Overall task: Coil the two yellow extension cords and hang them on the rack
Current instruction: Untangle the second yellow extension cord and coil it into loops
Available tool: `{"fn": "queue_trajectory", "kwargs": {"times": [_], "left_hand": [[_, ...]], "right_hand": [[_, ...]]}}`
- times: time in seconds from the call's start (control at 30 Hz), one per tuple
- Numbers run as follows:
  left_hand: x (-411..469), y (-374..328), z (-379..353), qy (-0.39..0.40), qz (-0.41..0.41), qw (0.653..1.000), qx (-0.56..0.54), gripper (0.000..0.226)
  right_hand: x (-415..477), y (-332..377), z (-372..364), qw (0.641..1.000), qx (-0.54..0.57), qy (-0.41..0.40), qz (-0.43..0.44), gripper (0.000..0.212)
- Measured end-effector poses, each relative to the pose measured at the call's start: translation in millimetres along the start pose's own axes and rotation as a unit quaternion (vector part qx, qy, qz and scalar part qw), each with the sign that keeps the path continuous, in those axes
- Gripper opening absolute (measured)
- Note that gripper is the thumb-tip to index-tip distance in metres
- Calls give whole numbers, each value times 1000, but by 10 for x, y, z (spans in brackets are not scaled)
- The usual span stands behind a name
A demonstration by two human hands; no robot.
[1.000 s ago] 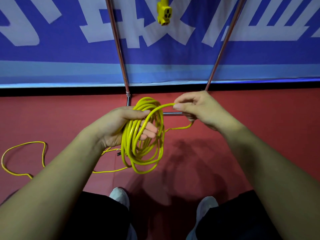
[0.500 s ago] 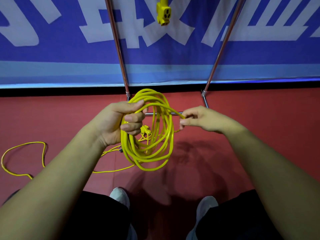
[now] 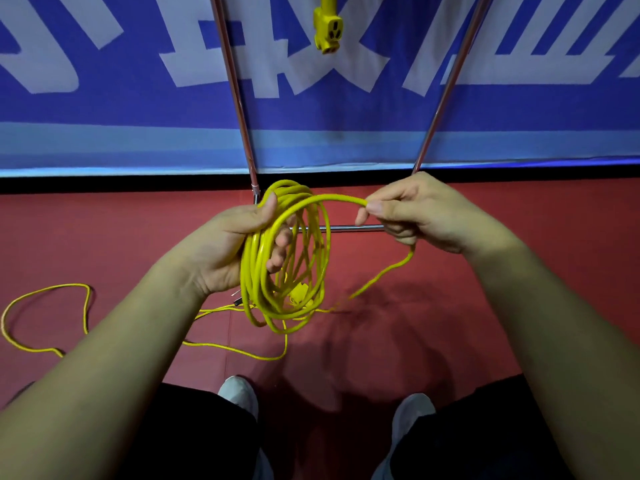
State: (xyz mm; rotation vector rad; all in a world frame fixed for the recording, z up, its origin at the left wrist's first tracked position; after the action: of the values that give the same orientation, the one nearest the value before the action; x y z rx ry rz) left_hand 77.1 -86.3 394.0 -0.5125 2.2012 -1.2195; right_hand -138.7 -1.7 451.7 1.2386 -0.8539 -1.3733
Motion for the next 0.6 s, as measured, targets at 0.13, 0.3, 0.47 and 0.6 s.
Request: {"fn": "queue_trajectory", "kwargs": {"times": [0.13, 0.3, 0.47, 0.6], "left_hand": [[-33, 51, -149, 10, -16, 999, 47, 24], [-125, 25, -442, 147, 16, 989, -13, 40], [-141, -54, -536, 213, 4, 964, -157, 21], [-122, -227, -445, 210, -42, 939, -268, 24]], "right_hand": [[-2, -14, -29, 993, -103, -48, 4, 22], [91, -34, 14, 980, -125, -148, 50, 16], [235, -355, 114, 974, -171, -147, 38, 25], [308, -1007, 275, 954, -282, -62, -83, 21]]}}
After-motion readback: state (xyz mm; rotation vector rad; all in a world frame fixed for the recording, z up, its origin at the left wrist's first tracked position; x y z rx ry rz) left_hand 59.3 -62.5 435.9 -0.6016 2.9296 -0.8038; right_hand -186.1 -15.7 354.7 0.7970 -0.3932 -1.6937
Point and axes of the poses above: each hand's wrist, its own x-axis towards the middle knuckle, its own z-axis out of the back of the hand, y = z × x, the point moved 5 cm from there along x, towards the middle knuckle, and after that the axes turned 7 degrees about -z, right-handed, at the moved point
